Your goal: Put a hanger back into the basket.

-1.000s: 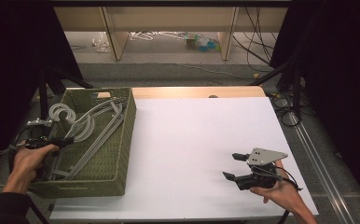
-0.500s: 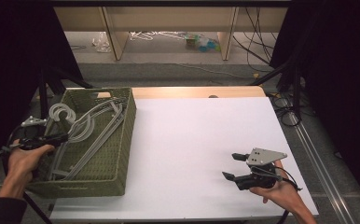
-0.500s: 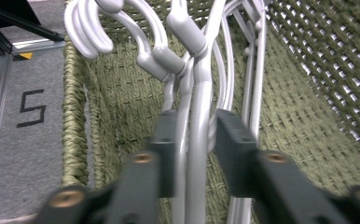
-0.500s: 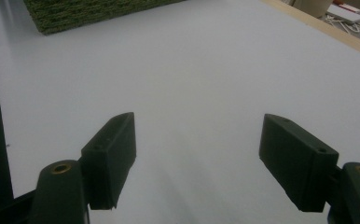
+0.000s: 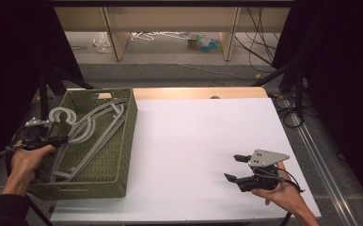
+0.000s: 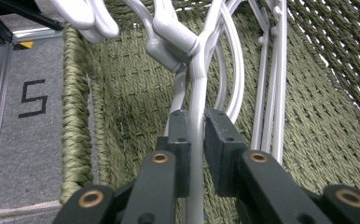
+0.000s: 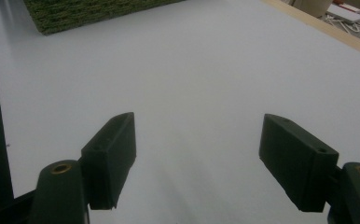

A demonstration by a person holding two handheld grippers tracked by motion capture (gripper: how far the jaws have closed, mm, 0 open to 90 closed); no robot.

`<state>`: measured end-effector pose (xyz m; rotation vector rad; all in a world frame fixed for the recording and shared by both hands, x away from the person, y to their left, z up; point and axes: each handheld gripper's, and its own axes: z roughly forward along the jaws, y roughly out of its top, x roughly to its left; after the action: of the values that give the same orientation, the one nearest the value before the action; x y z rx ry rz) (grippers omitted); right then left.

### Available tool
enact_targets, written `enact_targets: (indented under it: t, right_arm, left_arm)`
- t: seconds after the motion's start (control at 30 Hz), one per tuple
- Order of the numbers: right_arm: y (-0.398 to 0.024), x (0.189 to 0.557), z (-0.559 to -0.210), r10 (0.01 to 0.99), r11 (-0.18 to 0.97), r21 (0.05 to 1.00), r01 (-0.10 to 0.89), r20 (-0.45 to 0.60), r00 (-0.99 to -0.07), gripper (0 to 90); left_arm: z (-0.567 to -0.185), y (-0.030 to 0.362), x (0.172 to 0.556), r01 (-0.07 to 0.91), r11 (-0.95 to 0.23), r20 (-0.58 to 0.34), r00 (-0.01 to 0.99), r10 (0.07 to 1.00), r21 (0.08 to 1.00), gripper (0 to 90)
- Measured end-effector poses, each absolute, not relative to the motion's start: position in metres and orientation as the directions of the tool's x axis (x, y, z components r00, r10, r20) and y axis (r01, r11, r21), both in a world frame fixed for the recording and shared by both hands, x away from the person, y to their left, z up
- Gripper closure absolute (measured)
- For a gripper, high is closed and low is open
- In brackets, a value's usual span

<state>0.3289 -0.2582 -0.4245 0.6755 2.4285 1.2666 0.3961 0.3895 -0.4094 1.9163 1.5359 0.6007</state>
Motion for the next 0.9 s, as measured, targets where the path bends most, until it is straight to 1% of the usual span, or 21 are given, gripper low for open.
enact_targets:
  t: [0.03, 0.1, 0.17, 0.23, 0.47, 0.7, 0.8, 0.83, 0.9]
  right_arm:
    - [-0.258, 0.329, -0.424, 0.545, 0.494, 0.829, 0.262, -0.061, -0.836, 28.0]
    - [-0.259, 0.329, -0.424, 0.548, 0.491, 0.831, 0.263, -0.059, -0.834, 27.9]
    - [-0.260, 0.329, -0.424, 0.555, 0.483, 0.834, 0.267, -0.056, -0.830, 27.9]
    - [-0.260, 0.330, -0.424, 0.562, 0.475, 0.836, 0.273, -0.050, -0.826, 27.8]
    - [-0.261, 0.330, -0.423, 0.576, 0.458, 0.845, 0.277, -0.045, -0.816, 27.4]
    - [-0.260, 0.329, -0.424, 0.596, 0.442, 0.850, 0.288, -0.038, -0.802, 27.0]
    - [-0.260, 0.328, -0.423, 0.603, 0.435, 0.851, 0.294, -0.033, -0.797, 26.9]
    - [-0.260, 0.327, -0.423, 0.607, 0.430, 0.851, 0.303, -0.024, -0.794, 26.8]
    - [-0.259, 0.326, -0.423, 0.616, 0.419, 0.855, 0.306, -0.019, -0.788, 26.7]
  left_arm:
    - [-0.408, 0.389, 0.395, 0.693, -0.149, -0.019, 0.229, 0.973, 0.706, 76.7]
    - [-0.403, 0.388, 0.392, 0.666, -0.120, -0.045, 0.226, 0.973, 0.736, 70.6]
    - [-0.396, 0.384, 0.386, 0.640, -0.105, -0.052, 0.221, 0.974, 0.761, 65.4]
    - [-0.388, 0.377, 0.381, 0.584, -0.065, -0.076, 0.214, 0.974, 0.809, 58.5]
    - [-0.369, 0.347, 0.356, 0.442, -0.098, -0.044, 0.299, 0.953, 0.892, 42.9]
    - [-0.363, 0.316, 0.337, 0.358, -0.111, -0.035, 0.378, 0.925, 0.927, 33.7]
    - [-0.362, 0.302, 0.330, 0.334, -0.131, -0.021, 0.415, 0.909, 0.933, 31.2]
    - [-0.362, 0.297, 0.327, 0.338, -0.123, -0.033, 0.421, 0.906, 0.933, 30.5]
    - [-0.361, 0.287, 0.322, 0.327, -0.144, -0.017, 0.443, 0.896, 0.934, 28.5]
